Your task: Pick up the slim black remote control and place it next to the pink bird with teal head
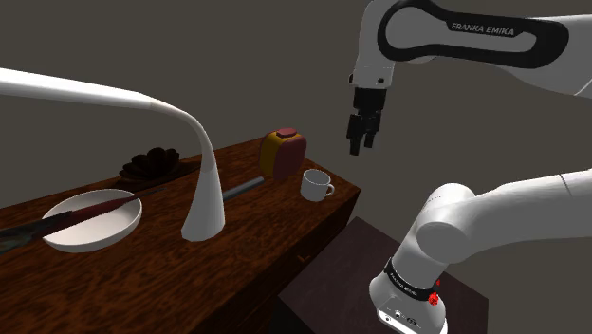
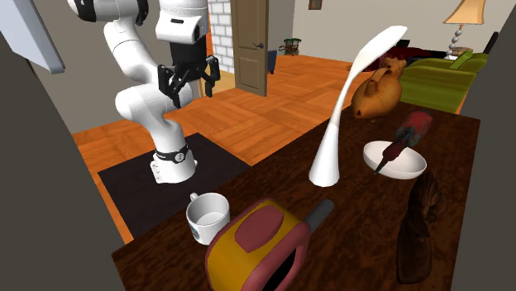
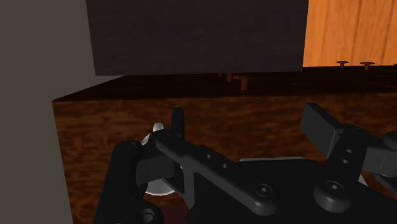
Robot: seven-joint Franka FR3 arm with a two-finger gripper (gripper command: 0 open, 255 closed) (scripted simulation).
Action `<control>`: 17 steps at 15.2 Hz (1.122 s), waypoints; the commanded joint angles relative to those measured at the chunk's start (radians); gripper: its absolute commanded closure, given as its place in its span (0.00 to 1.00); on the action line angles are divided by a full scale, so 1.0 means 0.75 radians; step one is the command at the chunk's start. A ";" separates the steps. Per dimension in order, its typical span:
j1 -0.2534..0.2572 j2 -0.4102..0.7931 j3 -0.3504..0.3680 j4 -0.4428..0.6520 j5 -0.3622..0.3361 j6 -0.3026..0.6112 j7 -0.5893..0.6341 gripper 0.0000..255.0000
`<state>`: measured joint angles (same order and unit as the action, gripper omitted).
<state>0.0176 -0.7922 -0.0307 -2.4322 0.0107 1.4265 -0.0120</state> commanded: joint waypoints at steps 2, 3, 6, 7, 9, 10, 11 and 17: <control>0.013 0.029 -0.016 -0.012 -0.019 0.050 -0.056 0.00; 0.027 0.060 -0.031 -0.022 -0.037 0.100 -0.110 0.00; 0.069 0.163 -0.076 -0.039 -0.083 0.251 -0.270 0.00; 0.082 0.200 -0.089 -0.042 -0.096 0.301 -0.322 0.00; 0.111 0.279 -0.115 -0.040 -0.118 0.401 -0.423 0.00; 0.125 0.320 -0.127 -0.037 -0.126 0.450 -0.474 0.00; 0.139 0.362 -0.138 -0.032 -0.133 0.498 -0.524 0.00; 0.223 0.626 -0.185 0.030 -0.145 0.771 -0.820 0.00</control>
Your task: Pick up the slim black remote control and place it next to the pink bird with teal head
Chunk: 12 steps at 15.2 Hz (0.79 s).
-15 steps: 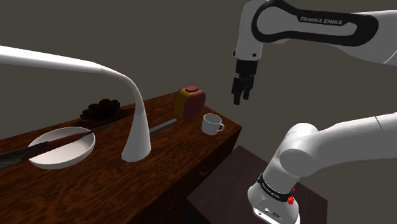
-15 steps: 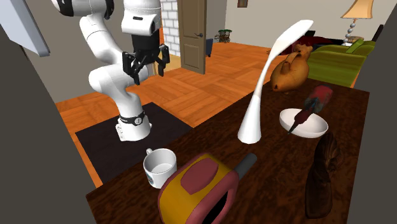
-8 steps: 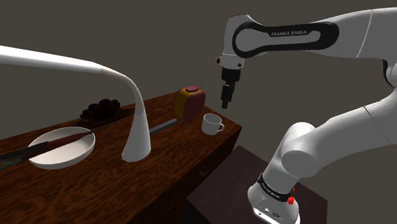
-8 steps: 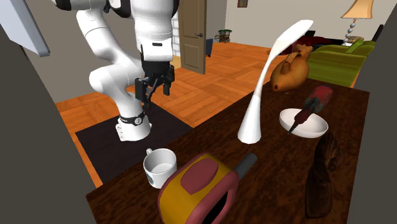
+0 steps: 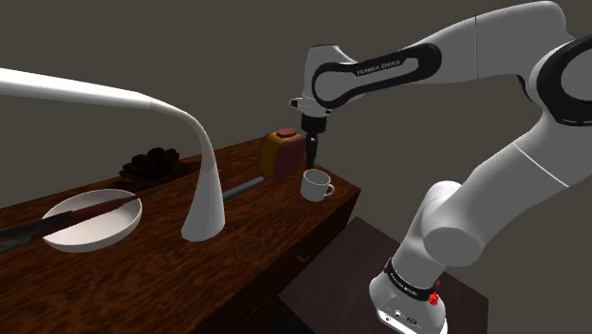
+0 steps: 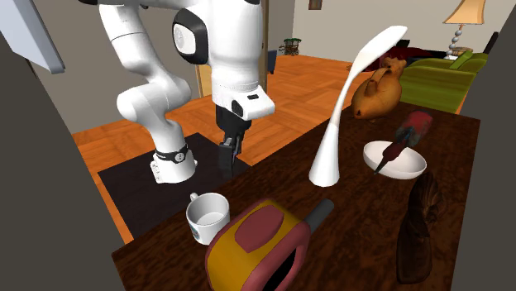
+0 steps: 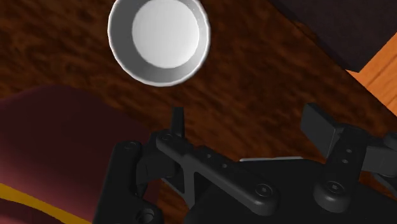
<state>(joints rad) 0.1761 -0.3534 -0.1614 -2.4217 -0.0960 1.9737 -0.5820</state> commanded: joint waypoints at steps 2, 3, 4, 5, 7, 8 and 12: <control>0.039 0.130 -0.019 0.048 0.004 0.123 -0.158 0.00; 0.052 0.175 -0.021 0.065 0.010 0.162 -0.207 0.00; 0.064 0.219 -0.022 0.083 0.016 0.200 -0.256 0.00; 0.076 0.263 -0.022 0.102 0.024 0.236 -0.305 0.00; 0.098 0.349 -0.018 0.143 0.041 0.305 -0.402 0.00; 0.108 0.391 -0.014 0.164 0.051 0.338 -0.450 0.00; 0.141 0.553 0.015 0.255 0.091 0.455 -0.639 0.00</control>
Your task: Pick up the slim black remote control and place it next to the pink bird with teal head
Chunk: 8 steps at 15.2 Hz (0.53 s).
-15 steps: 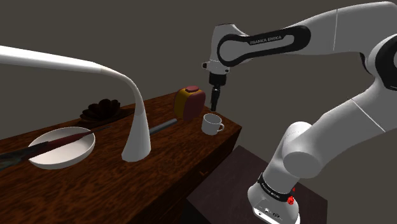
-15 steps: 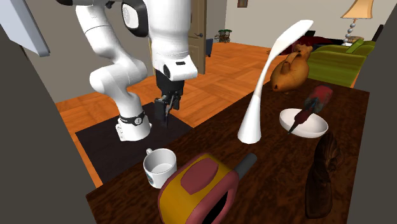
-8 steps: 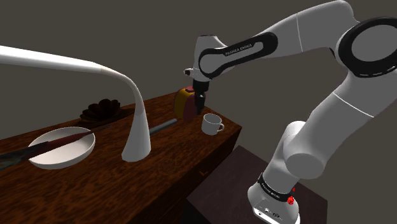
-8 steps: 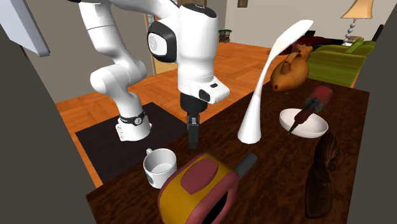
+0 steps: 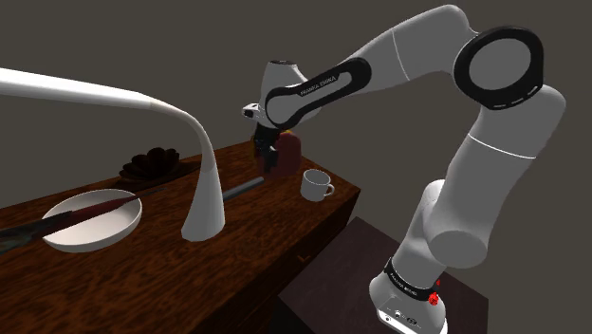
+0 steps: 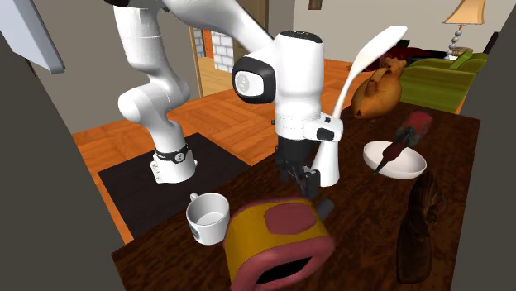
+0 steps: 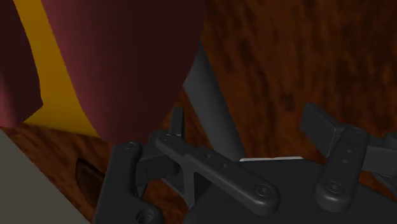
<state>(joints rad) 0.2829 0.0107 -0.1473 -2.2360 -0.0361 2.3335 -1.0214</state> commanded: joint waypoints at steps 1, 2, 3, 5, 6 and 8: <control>0.005 0.106 0.006 0.031 0.021 0.002 -0.099 0.00; 0.012 0.144 0.017 0.055 0.030 0.028 -0.144 0.00; 0.016 0.181 0.030 0.079 0.038 0.052 -0.188 0.00; 0.025 0.253 0.058 0.127 0.052 0.099 -0.274 0.00; 0.028 0.287 0.074 0.151 0.057 0.120 -0.315 0.00; 0.029 0.319 0.084 0.162 0.061 0.147 -0.338 0.00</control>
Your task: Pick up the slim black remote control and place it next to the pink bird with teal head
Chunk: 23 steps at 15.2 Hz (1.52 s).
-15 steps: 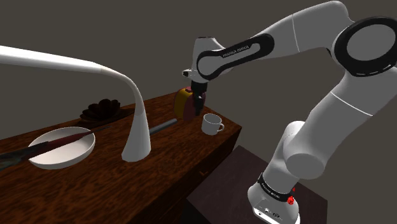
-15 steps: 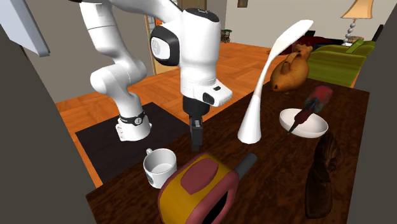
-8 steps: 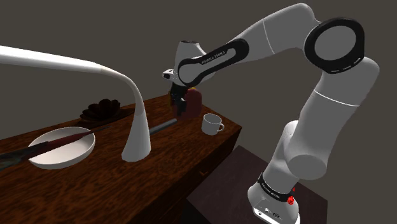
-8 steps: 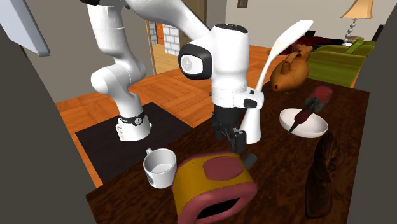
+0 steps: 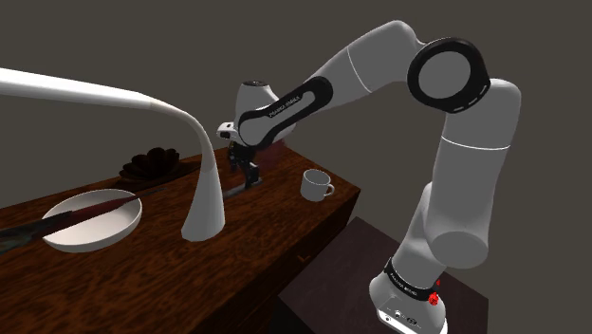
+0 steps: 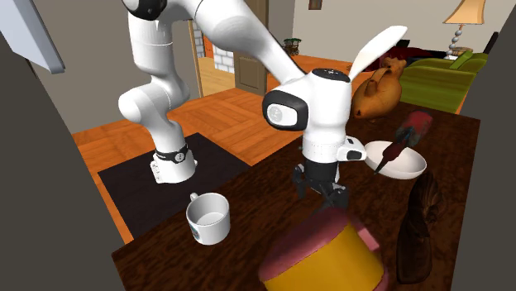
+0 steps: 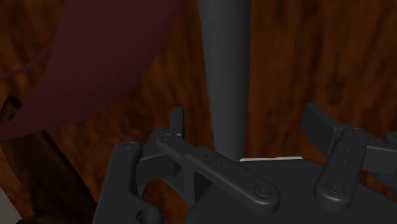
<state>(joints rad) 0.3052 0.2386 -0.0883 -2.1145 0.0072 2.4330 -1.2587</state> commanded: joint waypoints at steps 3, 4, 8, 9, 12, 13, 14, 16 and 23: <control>-0.003 0.056 0.007 -0.003 0.008 0.059 -0.025 0.00; -0.004 0.070 0.008 -0.004 0.009 0.074 -0.026 0.00; -0.006 0.107 0.010 -0.005 0.014 0.111 -0.029 0.00; -0.006 0.107 0.010 -0.005 0.014 0.111 -0.029 0.00; -0.006 0.107 0.010 -0.005 0.014 0.111 -0.029 0.00; -0.006 0.107 0.010 -0.005 0.014 0.111 -0.029 0.00; -0.006 0.106 0.010 -0.005 0.014 0.110 -0.029 0.00; -0.006 0.106 0.010 -0.005 0.014 0.110 -0.029 1.00; -0.007 0.107 0.010 -0.003 0.014 0.110 -0.030 1.00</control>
<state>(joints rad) 0.3009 0.3152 -0.0801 -2.1181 0.0179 2.5127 -1.2810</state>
